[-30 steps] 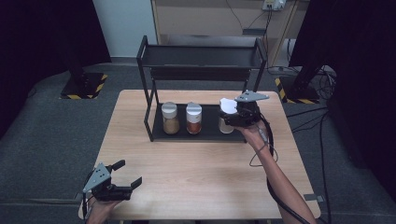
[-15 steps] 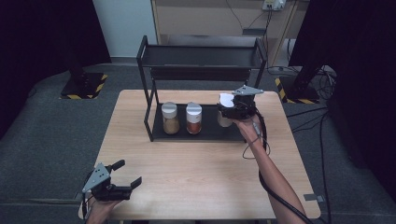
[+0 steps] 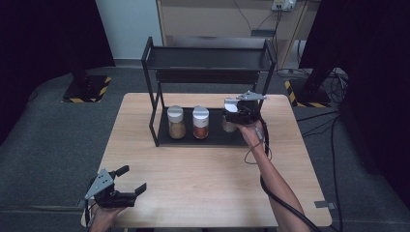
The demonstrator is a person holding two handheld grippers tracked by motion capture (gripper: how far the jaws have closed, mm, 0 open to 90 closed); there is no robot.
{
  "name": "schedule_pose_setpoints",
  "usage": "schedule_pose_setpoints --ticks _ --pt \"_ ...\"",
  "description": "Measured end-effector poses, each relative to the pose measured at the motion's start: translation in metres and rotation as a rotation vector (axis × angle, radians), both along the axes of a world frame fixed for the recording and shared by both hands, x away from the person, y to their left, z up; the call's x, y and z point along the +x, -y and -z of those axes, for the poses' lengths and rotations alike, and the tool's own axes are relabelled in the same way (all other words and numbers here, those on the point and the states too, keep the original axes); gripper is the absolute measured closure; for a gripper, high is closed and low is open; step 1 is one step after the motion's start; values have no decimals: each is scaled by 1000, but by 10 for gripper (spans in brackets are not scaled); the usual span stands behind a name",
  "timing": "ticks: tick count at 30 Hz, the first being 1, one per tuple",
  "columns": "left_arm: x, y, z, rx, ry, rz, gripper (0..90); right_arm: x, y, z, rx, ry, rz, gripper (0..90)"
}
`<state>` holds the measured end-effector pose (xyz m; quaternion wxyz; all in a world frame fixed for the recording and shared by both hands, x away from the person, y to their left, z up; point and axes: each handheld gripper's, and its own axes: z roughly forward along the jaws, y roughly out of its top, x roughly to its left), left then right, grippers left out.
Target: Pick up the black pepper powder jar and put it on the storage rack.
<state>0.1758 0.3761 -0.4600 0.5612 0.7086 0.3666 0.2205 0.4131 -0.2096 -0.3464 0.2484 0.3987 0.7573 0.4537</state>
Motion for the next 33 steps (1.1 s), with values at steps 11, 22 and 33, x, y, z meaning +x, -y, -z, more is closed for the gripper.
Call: schedule_pose_setpoints --ticks 11,22,33 --pt "0 0 0 0 0 2 21 5 -5 20 -16 -25 7 309" --pt "0 0 0 0 1 3 21 5 -8 30 -22 -39 -2 309" --pt "0 0 0 1 2 2 21 5 -7 36 -22 -53 -2 309"
